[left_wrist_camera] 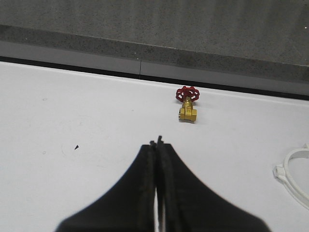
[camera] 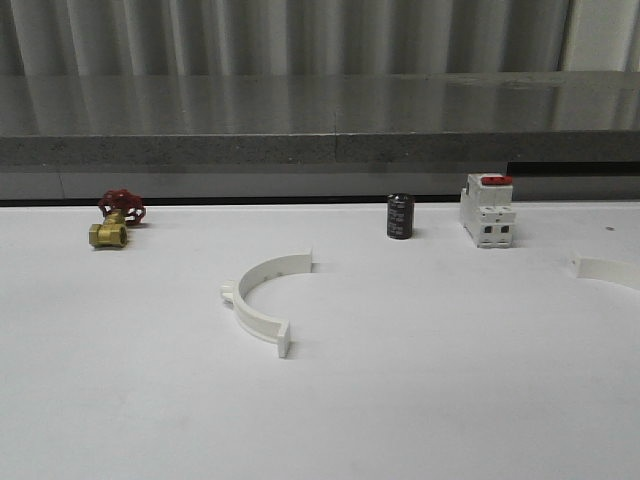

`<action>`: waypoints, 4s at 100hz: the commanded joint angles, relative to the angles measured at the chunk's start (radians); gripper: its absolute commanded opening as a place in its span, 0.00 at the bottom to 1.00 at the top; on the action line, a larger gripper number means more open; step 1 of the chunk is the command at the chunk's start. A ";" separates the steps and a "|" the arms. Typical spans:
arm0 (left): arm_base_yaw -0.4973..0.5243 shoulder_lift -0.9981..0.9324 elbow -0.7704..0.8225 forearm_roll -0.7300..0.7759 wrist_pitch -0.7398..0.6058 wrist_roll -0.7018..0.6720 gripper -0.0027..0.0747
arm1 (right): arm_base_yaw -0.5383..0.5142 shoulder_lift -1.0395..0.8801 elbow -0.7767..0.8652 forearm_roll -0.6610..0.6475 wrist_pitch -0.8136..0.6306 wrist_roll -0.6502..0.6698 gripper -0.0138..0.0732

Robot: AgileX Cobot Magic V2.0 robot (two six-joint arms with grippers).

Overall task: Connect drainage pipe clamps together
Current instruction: 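Lower the right gripper over the other white clamp half, then close the right gripper on the clamp half's flange and lift it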

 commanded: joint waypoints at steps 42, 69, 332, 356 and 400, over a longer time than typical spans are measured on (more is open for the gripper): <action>0.003 0.006 -0.026 0.008 -0.073 0.001 0.01 | 0.003 0.665 -0.541 0.001 0.386 -0.004 0.08; 0.003 0.006 -0.026 0.008 -0.073 0.001 0.01 | 0.003 0.907 -0.636 0.001 0.411 -0.004 0.08; 0.003 0.006 -0.026 0.008 -0.073 0.001 0.01 | -0.192 1.807 -1.000 0.009 0.336 -0.048 0.20; 0.003 0.006 -0.026 0.008 -0.073 0.001 0.01 | -0.192 1.807 -1.000 0.009 0.320 -0.048 0.20; 0.003 0.006 -0.026 0.008 -0.073 0.001 0.01 | -0.040 1.664 -1.002 0.033 0.345 0.134 0.20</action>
